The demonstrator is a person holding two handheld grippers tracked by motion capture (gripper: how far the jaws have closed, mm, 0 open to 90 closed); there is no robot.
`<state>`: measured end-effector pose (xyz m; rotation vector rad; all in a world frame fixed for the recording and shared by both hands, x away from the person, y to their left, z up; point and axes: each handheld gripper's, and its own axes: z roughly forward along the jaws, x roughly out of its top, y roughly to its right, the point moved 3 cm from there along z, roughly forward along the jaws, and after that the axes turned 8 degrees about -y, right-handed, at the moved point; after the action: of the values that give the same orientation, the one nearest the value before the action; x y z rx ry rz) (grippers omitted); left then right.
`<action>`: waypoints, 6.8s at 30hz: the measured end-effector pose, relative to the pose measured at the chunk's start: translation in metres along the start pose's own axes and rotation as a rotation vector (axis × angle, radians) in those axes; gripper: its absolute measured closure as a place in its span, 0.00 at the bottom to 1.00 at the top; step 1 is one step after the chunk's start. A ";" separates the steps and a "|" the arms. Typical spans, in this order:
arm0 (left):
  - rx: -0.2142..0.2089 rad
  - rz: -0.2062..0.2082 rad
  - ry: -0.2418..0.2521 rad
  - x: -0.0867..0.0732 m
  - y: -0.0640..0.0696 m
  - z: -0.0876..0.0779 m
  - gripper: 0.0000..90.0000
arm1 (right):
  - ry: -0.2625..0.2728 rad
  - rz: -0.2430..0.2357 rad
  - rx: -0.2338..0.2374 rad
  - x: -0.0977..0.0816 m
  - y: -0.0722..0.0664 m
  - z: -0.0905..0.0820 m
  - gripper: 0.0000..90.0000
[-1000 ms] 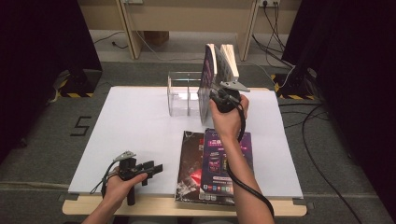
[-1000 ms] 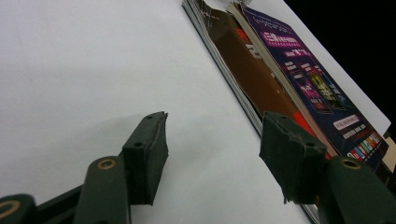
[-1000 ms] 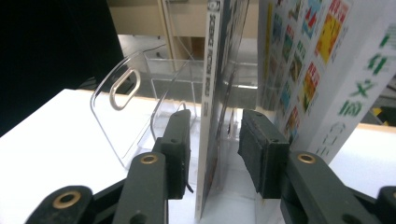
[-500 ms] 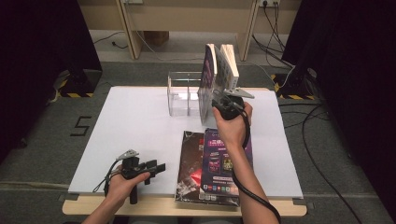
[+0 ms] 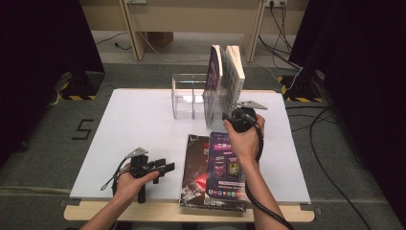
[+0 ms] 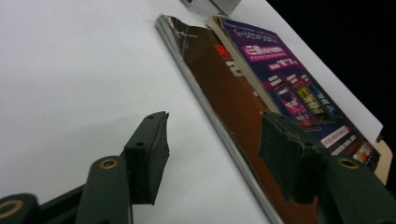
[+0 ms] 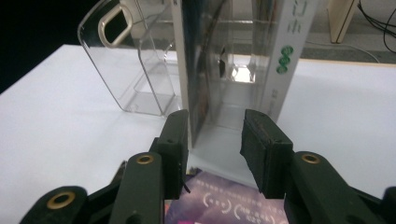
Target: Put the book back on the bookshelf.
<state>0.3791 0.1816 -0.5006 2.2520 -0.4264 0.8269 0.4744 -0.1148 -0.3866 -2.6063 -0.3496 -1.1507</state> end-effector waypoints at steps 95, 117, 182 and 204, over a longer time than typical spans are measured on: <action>-0.029 0.042 -0.170 0.022 0.036 0.074 0.53 | -0.394 0.143 0.049 -0.128 0.048 0.004 0.62; -0.017 0.048 -0.174 0.021 0.034 0.071 0.55 | -0.371 0.123 0.042 -0.063 0.079 0.055 0.57; 0.058 0.079 -0.174 0.018 0.037 0.070 0.66 | -0.374 0.340 0.261 -0.086 0.068 0.030 0.71; 0.021 0.114 -0.124 0.012 0.018 0.023 0.55 | -0.256 0.295 0.314 -0.059 0.048 -0.001 0.94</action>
<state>0.3890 0.1523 -0.4966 2.3241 -0.6109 0.7539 0.4502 -0.1665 -0.4373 -2.4221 -0.1698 -0.6121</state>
